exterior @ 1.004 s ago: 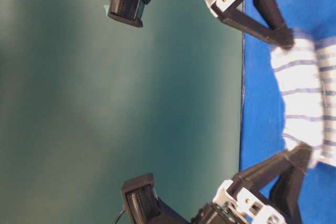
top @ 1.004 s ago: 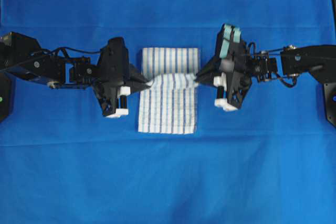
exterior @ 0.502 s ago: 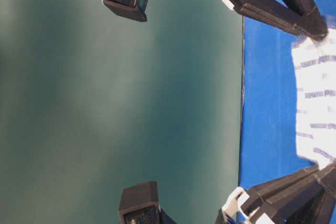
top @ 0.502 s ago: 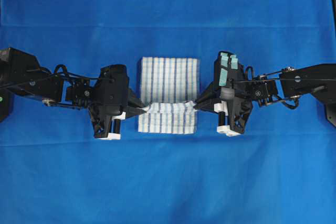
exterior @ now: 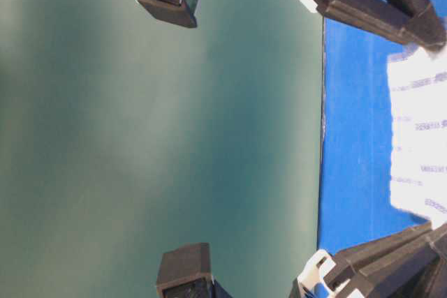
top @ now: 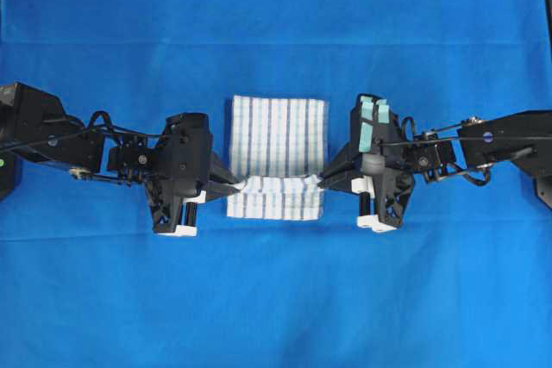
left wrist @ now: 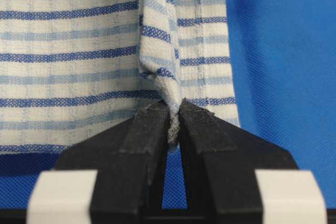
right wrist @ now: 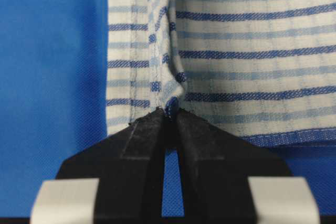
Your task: Fold the blue towel.
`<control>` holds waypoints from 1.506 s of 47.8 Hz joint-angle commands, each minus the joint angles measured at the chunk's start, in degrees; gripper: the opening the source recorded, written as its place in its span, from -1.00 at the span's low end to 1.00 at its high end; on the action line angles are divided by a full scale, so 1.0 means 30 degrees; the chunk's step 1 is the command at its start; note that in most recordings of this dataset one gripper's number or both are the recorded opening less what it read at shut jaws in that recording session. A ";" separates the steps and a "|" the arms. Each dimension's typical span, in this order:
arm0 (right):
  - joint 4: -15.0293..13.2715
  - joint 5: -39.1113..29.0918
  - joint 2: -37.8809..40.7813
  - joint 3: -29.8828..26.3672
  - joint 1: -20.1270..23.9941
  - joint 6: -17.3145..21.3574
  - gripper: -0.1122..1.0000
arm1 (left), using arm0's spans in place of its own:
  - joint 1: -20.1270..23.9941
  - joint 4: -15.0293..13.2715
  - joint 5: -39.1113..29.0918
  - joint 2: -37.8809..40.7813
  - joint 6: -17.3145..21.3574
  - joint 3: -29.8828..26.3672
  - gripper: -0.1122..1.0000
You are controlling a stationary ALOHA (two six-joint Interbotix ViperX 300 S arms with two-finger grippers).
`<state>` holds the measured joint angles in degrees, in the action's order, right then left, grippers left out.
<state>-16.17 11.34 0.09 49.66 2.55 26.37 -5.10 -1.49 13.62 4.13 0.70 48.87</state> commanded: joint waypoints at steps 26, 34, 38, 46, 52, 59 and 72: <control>0.0059 -0.2197 -0.1318 -0.1553 0.0791 0.0000 0.25 | 0.0000 0.0000 -0.2549 -0.2871 0.0293 -0.0264 0.17; -0.0029 -0.4922 -0.3809 -0.1729 0.0908 -0.0176 0.18 | 0.0000 0.0000 -0.4424 -0.5771 0.0322 0.0029 0.17; -0.0176 -0.5918 -0.5273 -0.1641 0.0879 -0.0264 0.18 | 0.0000 0.0000 -0.4775 -0.7207 0.0381 0.0381 0.17; -0.1025 -0.7412 -0.8145 -0.1230 0.0908 -0.0264 0.18 | 0.0000 0.0000 -0.4922 -1.0518 0.0381 0.1523 0.16; -0.1758 -0.7939 -1.0576 -0.0293 0.0850 -0.0264 0.18 | 0.0088 0.0000 -0.4863 -1.3242 0.0381 0.2695 0.17; -0.2021 -0.8203 -1.3535 0.0791 0.0791 -0.0264 0.18 | 0.0176 0.0000 -0.4980 -1.6055 0.0352 0.3809 0.17; -0.2520 -0.8438 -1.8604 0.3457 0.0615 -0.0234 0.18 | 0.0820 0.0000 -0.5713 -2.0947 0.0381 0.6035 0.17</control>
<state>-23.47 -14.15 -53.09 59.15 4.92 25.58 -3.60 -1.41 -3.25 -55.72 1.85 66.27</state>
